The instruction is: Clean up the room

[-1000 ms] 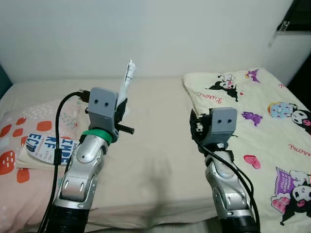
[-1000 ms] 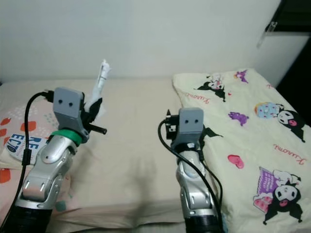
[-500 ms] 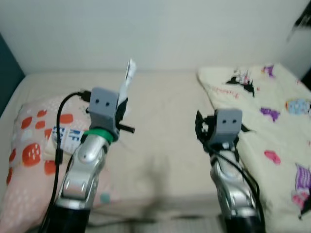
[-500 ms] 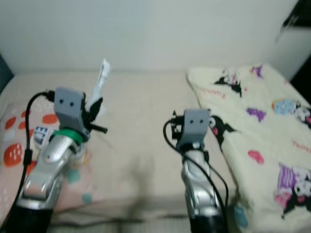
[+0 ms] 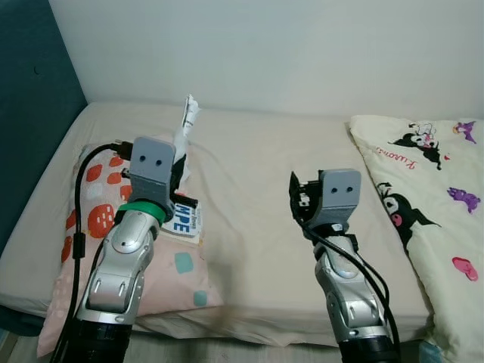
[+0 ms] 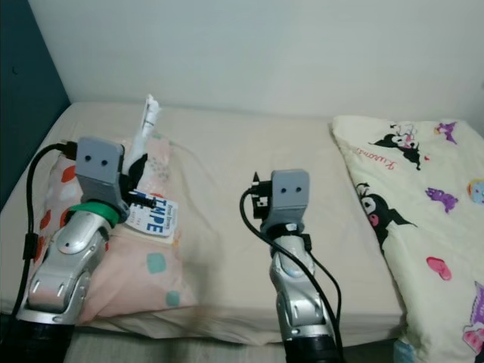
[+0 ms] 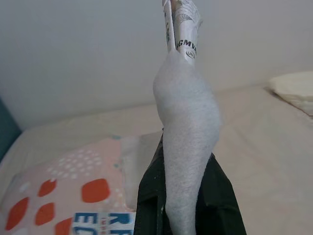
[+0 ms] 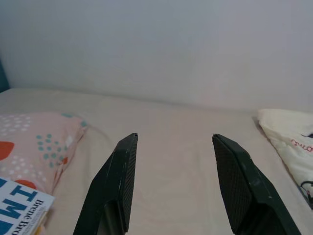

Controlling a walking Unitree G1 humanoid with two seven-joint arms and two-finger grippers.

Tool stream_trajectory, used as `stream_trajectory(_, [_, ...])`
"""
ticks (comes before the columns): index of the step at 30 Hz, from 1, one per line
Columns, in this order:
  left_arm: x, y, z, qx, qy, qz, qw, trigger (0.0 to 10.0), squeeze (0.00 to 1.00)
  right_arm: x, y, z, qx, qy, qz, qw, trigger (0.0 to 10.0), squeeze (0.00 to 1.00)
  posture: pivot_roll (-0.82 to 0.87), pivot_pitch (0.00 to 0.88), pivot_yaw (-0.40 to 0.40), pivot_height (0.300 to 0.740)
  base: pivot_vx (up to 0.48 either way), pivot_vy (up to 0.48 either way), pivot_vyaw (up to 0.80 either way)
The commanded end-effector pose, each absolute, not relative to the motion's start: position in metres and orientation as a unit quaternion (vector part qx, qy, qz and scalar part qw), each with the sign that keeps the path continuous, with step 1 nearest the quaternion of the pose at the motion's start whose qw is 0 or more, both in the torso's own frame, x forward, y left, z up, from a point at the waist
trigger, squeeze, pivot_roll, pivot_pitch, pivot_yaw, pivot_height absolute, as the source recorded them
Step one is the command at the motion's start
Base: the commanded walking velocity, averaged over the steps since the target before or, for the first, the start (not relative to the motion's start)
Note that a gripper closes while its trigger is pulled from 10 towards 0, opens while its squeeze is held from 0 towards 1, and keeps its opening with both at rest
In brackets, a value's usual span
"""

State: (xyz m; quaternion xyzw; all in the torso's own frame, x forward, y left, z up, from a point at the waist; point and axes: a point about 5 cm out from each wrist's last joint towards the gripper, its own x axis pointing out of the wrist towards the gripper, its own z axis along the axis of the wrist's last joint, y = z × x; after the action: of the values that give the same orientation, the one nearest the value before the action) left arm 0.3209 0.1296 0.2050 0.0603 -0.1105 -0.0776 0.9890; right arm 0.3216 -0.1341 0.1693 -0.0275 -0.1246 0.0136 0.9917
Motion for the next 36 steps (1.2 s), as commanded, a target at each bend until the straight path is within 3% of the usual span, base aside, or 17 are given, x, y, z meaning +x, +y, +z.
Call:
stream_trajectory(1, [0.3209, 0.1276, 0.1987, 0.058, -0.098, -0.082, 0.99, 10.0, 0.0, 0.3195, -0.1367, 0.1649, -0.031, -0.119, 0.009, 0.992, 10.0, 0.0, -0.05, 0.041, 0.04, 0.721, 0.0, 0.0, 0.0])
stream_trajectory(7, [0.321, 0.1291, 0.1962, 0.057, -0.094, -0.077, 0.991, 10.0, 0.0, 0.3193, -0.1361, 0.1648, -0.032, -0.119, 0.011, 0.992, 10.0, 0.0, -0.05, 0.044, 0.04, 0.721, 0.0, 0.0, 0.0])
stream_trajectory(36, [0.3215, 0.1288, 0.1937, 0.052, -0.087, -0.079, 0.992, 10.0, 0.0, 0.3177, -0.1387, 0.1635, -0.034, -0.116, 0.005, 0.993, 10.0, 0.0, -0.05, 0.054, 0.043, 0.721, -0.312, 0.0, 0.0])
